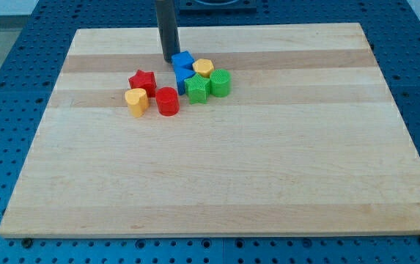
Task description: Move your arm closer to the heart
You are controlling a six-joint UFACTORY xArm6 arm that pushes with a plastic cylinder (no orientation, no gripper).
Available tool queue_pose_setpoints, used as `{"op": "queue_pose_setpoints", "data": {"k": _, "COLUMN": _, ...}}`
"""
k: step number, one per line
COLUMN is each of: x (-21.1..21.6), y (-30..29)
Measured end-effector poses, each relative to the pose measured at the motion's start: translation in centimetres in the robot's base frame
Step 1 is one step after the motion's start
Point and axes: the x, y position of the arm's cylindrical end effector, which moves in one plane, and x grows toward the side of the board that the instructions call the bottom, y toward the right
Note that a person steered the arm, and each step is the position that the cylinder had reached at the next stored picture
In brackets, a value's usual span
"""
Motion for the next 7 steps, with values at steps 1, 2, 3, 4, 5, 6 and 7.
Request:
{"op": "queue_pose_setpoints", "data": {"k": 1, "x": 0.8, "y": 0.2}}
{"op": "queue_pose_setpoints", "data": {"k": 2, "x": 0.0, "y": 0.2}}
{"op": "queue_pose_setpoints", "data": {"k": 3, "x": -2.2, "y": -0.7}}
{"op": "queue_pose_setpoints", "data": {"k": 4, "x": -2.8, "y": -7.5}}
{"op": "queue_pose_setpoints", "data": {"k": 5, "x": -2.2, "y": -15.5}}
{"op": "queue_pose_setpoints", "data": {"k": 6, "x": 4.8, "y": -18.9}}
{"op": "queue_pose_setpoints", "data": {"k": 7, "x": 11.0, "y": -19.5}}
